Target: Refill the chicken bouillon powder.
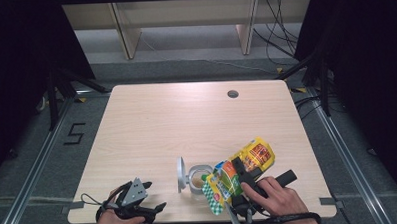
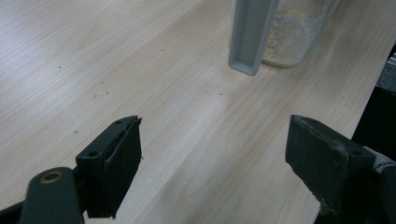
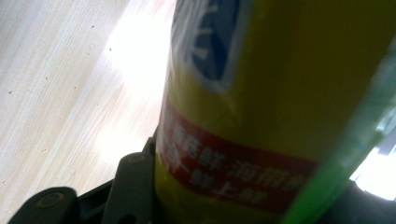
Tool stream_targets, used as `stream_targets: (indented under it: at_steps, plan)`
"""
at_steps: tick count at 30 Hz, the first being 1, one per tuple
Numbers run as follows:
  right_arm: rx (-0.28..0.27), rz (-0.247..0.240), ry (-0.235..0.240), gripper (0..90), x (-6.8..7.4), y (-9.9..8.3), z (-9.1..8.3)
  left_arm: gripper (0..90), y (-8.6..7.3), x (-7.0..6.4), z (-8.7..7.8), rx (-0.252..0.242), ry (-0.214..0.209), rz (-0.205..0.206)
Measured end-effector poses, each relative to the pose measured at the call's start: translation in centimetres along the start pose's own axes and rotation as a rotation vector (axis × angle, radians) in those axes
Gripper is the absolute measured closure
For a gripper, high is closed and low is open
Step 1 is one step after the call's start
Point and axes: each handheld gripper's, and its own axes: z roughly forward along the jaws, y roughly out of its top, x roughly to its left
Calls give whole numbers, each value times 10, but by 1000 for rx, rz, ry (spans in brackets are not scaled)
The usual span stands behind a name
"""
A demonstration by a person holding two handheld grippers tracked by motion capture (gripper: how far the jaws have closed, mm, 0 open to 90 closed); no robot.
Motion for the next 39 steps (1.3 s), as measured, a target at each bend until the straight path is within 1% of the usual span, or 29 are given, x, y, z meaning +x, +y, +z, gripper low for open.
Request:
stream_targets:
  at_steps: [2,3,4,5,6,7,8,10,11,15,19,20,24,25,26,27,28,29,30,31,32,33,34,36,37,38,39]
  plan:
    - [1,2,4,565,0,0,0,180,1,0,-1,11,-3,2]
    - [-7,-22,0,565,-1,-1,0,180,0,0,-1,7,-1,2]
    - [0,1,2,565,0,0,0,180,1,0,-1,8,-1,2]
    - [0,13,2,564,1,0,0,180,0,0,-1,8,-2,2]
    - [0,12,3,565,1,0,0,180,1,0,-1,11,-3,3]
    - [-1,12,4,564,1,0,0,180,0,0,0,-4,5,-2]
    - [0,2,1,564,0,0,0,180,0,0,0,-5,6,-3]
    - [0,-1,2,565,0,0,0,180,0,0,0,-4,6,-4]
    - [-1,13,1,564,1,0,0,180,0,0,0,-4,5,-3]
    - [4,-6,3,565,1,0,0,180,0,0,0,-4,5,-2]
    - [4,13,2,565,2,-1,0,179,0,0,0,-5,6,-3]
    - [1,1,3,565,1,-1,0,180,0,0,-1,-5,6,-1]
    - [1,0,5,565,1,0,0,180,0,0,-1,-4,6,-2]
    - [-4,-4,6,565,1,0,0,180,1,0,-1,-6,9,10]
    - [-14,-38,0,565,-2,-1,1,180,0,-1,-1,-9,5,0]
    - [-15,-22,-3,565,-1,-1,1,180,0,0,-1,-6,5,-6]
    - [-11,-34,-1,565,-1,0,1,180,0,0,0,-4,7,-3]
    - [-11,-36,2,565,-1,0,1,180,0,0,-1,-6,9,-2]
    - [-15,-35,4,565,-1,-1,1,180,1,0,-1,-8,3,9]
    - [-16,-35,2,565,-1,-1,1,179,0,-1,-1,-11,4,-8]
    - [-16,-23,-2,565,0,0,1,179,0,0,-1,-7,4,-6]
    - [-16,-22,-1,565,0,0,1,180,0,0,-1,-4,11,-1]
    - [-15,-37,1,565,-1,-1,1,179,0,-1,0,-18,5,-11]
    - [-14,-36,-2,565,-1,-1,0,180,0,-1,0,-17,6,-12]
    - [-5,-4,1,565,0,-1,0,180,0,0,-1,-6,12,-1]
    - [-2,1,1,565,1,-1,-1,180,0,0,-1,-1,14,3]
    - [-3,2,3,565,0,-1,-1,180,0,0,-1,-10,10,-4]
